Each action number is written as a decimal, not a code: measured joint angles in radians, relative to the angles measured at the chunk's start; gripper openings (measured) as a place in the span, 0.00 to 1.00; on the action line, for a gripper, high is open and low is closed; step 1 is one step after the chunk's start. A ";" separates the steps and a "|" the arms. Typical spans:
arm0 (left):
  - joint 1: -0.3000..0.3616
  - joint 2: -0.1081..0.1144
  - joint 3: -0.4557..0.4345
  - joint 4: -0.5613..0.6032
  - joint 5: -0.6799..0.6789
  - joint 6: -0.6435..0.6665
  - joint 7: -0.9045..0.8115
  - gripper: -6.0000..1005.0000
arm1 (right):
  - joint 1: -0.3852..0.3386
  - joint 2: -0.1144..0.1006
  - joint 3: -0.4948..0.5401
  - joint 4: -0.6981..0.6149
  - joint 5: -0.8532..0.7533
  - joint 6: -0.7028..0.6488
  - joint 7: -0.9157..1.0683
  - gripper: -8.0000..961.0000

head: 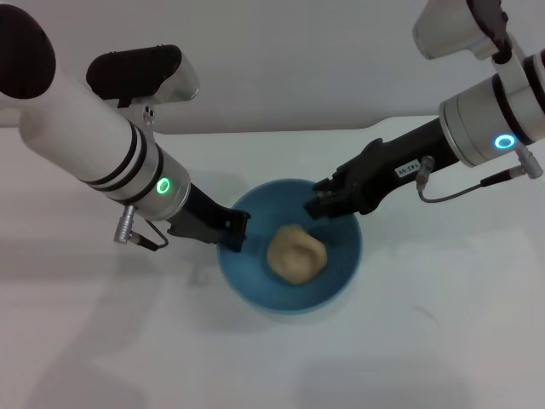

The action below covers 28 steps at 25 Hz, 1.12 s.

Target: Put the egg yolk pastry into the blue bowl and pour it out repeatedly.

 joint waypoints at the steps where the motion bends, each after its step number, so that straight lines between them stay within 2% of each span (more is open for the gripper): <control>1: 0.000 0.000 0.000 0.000 0.000 0.000 0.000 0.01 | -0.002 0.001 -0.002 0.001 -0.003 0.011 0.001 0.20; 7: -0.004 0.002 0.002 0.002 0.000 0.006 -0.002 0.01 | -0.017 0.003 0.035 -0.021 -0.001 0.057 0.008 0.37; 9: 0.000 0.003 0.008 0.000 0.005 0.032 0.002 0.01 | -0.028 0.003 0.092 -0.038 0.001 0.084 0.013 0.43; 10: 0.005 0.004 0.014 -0.002 0.008 0.050 0.005 0.01 | -0.041 0.003 0.173 -0.048 0.003 0.124 0.014 0.46; 11: 0.015 0.005 0.029 -0.011 0.011 0.082 0.009 0.01 | -0.041 0.003 0.173 -0.048 0.003 0.124 0.014 0.46; 14: 0.055 0.008 0.075 -0.055 0.031 0.164 0.010 0.01 | -0.072 0.003 0.318 -0.042 0.008 0.218 0.009 0.46; 15: 0.073 0.008 0.087 -0.076 0.039 0.187 0.008 0.01 | -0.104 0.001 0.390 -0.027 0.024 0.295 0.006 0.46; 16: 0.089 0.008 0.092 -0.101 0.045 0.207 0.007 0.01 | -0.104 0.001 0.390 -0.027 0.024 0.295 0.006 0.45; 20: 0.140 0.008 0.104 -0.180 0.070 0.265 0.005 0.01 | -0.203 -0.016 0.472 0.024 0.158 0.420 -0.014 0.45; 21: 0.197 0.008 0.143 -0.253 0.126 0.351 0.010 0.01 | -0.232 -0.019 0.483 0.040 0.208 0.441 -0.031 0.45; 24: 0.251 0.007 0.200 -0.308 0.183 0.448 0.011 0.01 | -0.308 -0.028 0.512 0.095 0.368 0.467 -0.122 0.45; 25: 0.279 0.007 0.239 -0.332 0.215 0.517 0.011 0.01 | -0.326 -0.031 0.516 0.107 0.403 0.469 -0.143 0.45; 26: 0.323 0.007 0.319 -0.360 0.291 0.632 0.011 0.01 | -0.353 -0.037 0.520 0.126 0.456 0.471 -0.167 0.45; 27: 0.323 0.007 0.319 -0.360 0.291 0.632 0.011 0.01 | -0.374 -0.039 0.523 0.138 0.487 0.471 -0.177 0.45; 28: 0.344 0.006 0.362 -0.367 0.342 0.698 0.017 0.01 | -0.385 -0.040 0.525 0.146 0.509 0.473 -0.185 0.45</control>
